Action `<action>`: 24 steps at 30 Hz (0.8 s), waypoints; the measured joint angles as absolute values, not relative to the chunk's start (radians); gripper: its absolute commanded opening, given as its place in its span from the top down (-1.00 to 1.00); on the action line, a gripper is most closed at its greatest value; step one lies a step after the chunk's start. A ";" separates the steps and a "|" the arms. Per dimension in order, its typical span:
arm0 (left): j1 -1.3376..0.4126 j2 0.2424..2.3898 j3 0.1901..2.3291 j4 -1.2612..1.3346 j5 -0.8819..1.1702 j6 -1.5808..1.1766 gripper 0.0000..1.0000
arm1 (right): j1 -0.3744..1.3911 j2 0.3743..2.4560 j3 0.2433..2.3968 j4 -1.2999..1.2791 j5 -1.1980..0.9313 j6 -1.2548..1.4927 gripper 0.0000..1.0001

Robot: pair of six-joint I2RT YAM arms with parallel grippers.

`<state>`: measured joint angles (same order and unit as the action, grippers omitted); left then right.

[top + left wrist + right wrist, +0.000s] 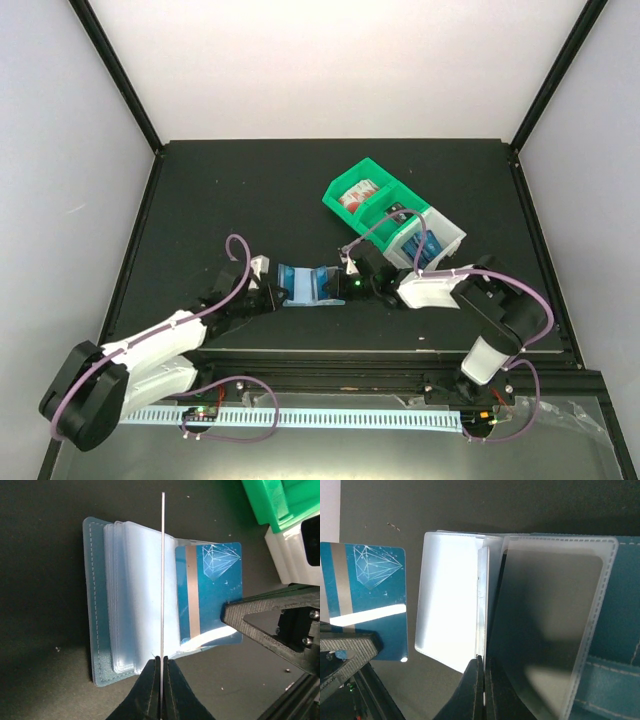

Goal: Put the credit cards into the card holder
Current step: Insert the credit card into the card holder.

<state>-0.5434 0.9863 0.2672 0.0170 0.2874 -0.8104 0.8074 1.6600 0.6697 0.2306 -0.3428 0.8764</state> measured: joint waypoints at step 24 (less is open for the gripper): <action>-0.543 1.156 0.273 0.096 0.183 -0.764 0.97 | 0.790 1.693 0.601 0.377 -0.364 1.082 0.98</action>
<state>-0.5434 1.1557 0.2729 0.0956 0.1825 -0.7635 0.7898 1.6928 0.6006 0.3775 -0.3645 1.0817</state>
